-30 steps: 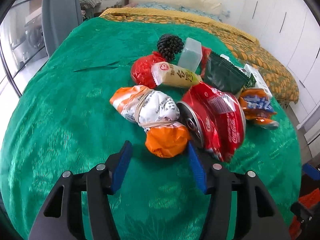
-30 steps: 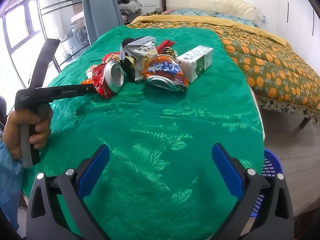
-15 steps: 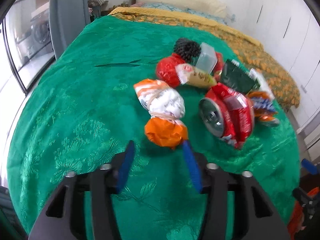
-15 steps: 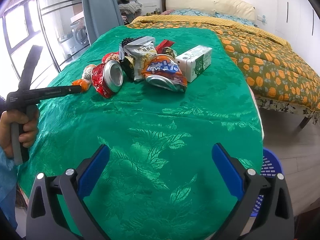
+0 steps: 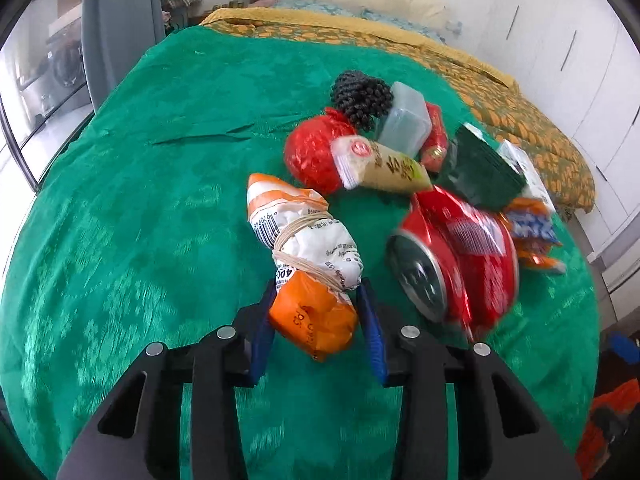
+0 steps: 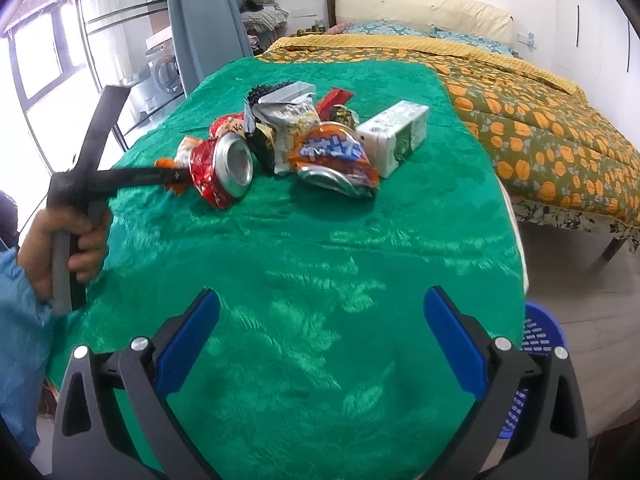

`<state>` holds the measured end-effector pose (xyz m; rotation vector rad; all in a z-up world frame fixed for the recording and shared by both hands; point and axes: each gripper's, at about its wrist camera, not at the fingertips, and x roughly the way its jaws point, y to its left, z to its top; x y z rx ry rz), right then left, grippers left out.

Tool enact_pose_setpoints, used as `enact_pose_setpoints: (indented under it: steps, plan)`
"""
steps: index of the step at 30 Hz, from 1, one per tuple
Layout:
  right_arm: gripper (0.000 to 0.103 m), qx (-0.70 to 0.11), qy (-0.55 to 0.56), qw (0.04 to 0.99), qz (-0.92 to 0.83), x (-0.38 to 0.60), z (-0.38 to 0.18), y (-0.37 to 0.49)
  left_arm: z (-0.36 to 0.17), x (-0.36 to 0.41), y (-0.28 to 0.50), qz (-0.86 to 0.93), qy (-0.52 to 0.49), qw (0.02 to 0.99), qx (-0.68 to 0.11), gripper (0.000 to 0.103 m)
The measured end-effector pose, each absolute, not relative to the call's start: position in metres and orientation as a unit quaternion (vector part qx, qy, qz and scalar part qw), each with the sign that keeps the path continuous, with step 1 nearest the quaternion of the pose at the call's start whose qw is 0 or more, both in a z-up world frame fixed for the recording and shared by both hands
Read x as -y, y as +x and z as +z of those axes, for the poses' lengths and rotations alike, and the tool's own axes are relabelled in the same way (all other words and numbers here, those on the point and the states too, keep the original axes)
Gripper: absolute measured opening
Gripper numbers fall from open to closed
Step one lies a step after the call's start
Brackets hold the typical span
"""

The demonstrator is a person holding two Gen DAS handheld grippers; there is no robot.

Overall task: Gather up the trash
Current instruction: 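Carry the snack with the left tool while the right tool grasps the red Coca-Cola can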

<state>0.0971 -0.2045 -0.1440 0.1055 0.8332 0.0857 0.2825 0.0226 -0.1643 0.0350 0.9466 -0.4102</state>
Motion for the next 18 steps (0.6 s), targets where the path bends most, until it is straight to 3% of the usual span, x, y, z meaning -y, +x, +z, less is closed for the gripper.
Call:
enact_pose_setpoints:
  steps: [7,8,10,14,16,18]
  plan:
    - [0.098,-0.401,0.043,0.909,0.100,0.161,-0.137,0.151,-0.163,-0.053,0.206,-0.196,0.008,0.858,-0.475,0.041]
    - [0.098,-0.406,0.042,0.906,0.113,0.151,-0.138,0.165,-0.164,-0.054,0.200,-0.195,0.008,0.859,-0.474,0.043]
    - [0.098,-0.418,0.039,0.898,0.130,0.132,-0.143,0.193,-0.164,-0.059,0.186,-0.195,0.004,0.861,-0.470,0.063]
    - [0.097,-0.445,0.034,0.886,0.128,0.104,-0.153,0.242,-0.164,-0.064,0.182,-0.181,-0.004,0.867,-0.464,0.074]
    - [0.089,-0.449,0.028,0.885,0.118,0.096,-0.156,0.255,-0.163,-0.063,0.185,-0.178,-0.010,0.869,-0.462,0.078]
    - [0.054,-0.451,0.025,0.885,0.109,0.095,-0.156,0.262,-0.162,-0.060,0.194,-0.174,-0.010,0.872,-0.458,0.079]
